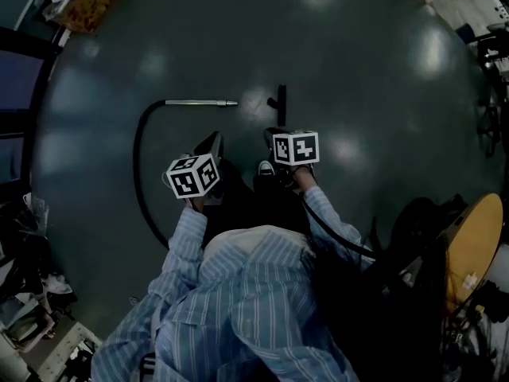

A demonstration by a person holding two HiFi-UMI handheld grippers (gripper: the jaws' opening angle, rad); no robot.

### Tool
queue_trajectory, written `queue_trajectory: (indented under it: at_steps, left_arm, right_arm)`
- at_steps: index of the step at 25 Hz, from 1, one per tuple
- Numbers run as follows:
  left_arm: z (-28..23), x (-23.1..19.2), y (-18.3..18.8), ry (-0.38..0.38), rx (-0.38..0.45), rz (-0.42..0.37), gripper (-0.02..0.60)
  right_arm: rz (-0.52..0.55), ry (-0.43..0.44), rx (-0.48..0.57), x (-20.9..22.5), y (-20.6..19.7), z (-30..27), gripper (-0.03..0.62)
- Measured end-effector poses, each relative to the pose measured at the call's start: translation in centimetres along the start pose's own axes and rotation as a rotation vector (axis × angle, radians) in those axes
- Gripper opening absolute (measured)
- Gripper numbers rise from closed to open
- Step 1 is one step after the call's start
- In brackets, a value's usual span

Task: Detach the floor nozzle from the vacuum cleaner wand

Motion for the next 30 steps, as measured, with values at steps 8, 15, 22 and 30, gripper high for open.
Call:
queue_trajectory:
  at_steps: [8,15,22,30]
  left_arm:
    - [6.4,0.4,-5.5,0.099,0.017,0.019,0.008]
    - [12.1,0.8,-10.9,0.132,0.046,0.043,0.008]
    - [22.0,-1.5,-17.7,0.147,0.104,0.048,0.008]
    - [28.4,-2.8,-24.8,0.084,0.118,0.081,0.008]
  right_arm:
    - [0.073,0.115,-0.116,-4.0,-6.4,-0.9,0.038]
    - [0.165,0.171,-0.154,-8.7,-11.2,-0.3,0.038]
    - [0.206,0.184,-0.118,-15.9,-19.5,1.8,0.038]
    - [0.152,0.108,-0.099,-18.3,-30.2,5.9,0.038]
Point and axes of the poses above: the fingertips, and each gripper's own axes: z backward along the fingers, x to its right, y out of its top, the point moved 1 cm from there along z, backward along the fingers, and after that the axes turned 1 degree about x, right-handed, at the moved point
